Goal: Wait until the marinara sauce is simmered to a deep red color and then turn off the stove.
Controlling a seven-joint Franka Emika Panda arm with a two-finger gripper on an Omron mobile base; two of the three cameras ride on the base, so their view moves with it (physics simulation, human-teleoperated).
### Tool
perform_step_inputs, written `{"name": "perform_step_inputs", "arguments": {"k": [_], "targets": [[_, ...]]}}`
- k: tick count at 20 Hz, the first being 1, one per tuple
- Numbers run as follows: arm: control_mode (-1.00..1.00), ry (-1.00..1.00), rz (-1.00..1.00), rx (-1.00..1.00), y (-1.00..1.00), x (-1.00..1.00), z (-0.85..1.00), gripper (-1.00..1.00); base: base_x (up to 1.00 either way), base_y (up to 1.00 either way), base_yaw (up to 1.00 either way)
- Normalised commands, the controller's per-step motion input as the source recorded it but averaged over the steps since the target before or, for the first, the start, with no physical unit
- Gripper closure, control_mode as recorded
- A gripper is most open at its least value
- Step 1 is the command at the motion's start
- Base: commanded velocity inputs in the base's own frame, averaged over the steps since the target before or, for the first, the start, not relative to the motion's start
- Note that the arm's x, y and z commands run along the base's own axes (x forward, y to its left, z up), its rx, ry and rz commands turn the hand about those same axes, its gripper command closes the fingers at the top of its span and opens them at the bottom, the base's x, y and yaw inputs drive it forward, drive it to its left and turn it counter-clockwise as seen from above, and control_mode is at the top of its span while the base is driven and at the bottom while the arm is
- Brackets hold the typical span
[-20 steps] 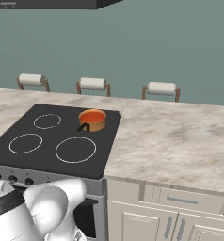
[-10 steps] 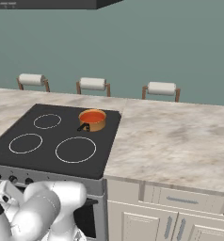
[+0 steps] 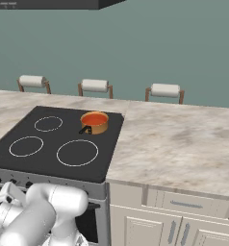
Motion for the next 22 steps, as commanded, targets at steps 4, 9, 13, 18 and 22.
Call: {"name": "perform_step_inputs", "arguments": {"k": [4,9,13,18,22], "targets": [[-1.0,0.0,0.0,0.02,0.13,0.28,-0.26,-1.0,0.0,0.0,0.0],[-1.0,0.0,0.0,0.04,0.14,0.31,-0.28,-1.0,0.0,0.0,0.0],[-1.0,0.0,0.0,0.06,0.14,0.25,-0.33,-1.0,0.0,0.0,0.0],[-1.0,0.0,0.0,0.07,0.09,0.09,-0.45,-1.0,0.0,0.0,0.0],[-1.0,-0.01,0.0,0.05,0.03,0.05,-0.4,-1.0,0.0,0.0,0.0]]}}
